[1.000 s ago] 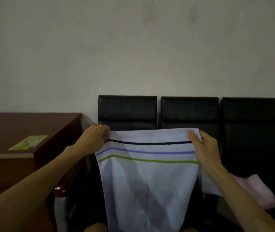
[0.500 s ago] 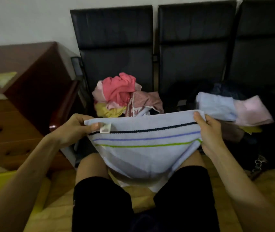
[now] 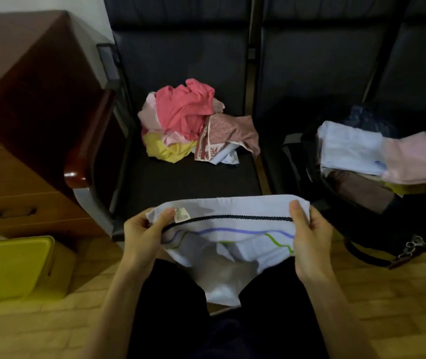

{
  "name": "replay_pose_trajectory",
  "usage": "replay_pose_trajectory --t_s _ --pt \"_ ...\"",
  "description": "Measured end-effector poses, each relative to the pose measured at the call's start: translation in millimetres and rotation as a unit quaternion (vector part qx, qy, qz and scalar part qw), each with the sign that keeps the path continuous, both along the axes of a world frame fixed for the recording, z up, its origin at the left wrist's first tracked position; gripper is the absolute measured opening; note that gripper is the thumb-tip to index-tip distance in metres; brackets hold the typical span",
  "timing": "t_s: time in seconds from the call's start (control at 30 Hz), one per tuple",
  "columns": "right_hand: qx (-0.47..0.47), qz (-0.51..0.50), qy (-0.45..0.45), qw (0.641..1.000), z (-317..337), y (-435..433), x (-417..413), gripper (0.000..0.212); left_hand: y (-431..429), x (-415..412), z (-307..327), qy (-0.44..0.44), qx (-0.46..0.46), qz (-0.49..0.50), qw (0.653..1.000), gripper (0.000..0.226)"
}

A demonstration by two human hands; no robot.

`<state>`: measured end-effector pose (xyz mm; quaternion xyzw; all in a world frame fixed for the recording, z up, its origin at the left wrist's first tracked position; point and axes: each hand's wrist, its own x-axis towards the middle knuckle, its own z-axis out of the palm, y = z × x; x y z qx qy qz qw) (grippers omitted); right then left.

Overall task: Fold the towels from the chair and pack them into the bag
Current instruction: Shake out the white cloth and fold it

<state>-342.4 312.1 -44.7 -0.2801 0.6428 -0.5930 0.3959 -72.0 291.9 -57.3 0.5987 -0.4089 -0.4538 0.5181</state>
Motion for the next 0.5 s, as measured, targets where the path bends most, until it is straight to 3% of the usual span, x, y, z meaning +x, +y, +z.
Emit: replay_pose_trajectory --t_s 0.17,0.5 --pt "-0.022 0.041 0.049 0.998 11 10 25 0.013 10 -17 13 -0.043 -0.009 -0.037 0.998 0.011" --pt "-0.04 0.149 0.069 0.986 19 15 70 0.016 21 -61 35 0.02 -0.024 -0.108 0.994 0.007"
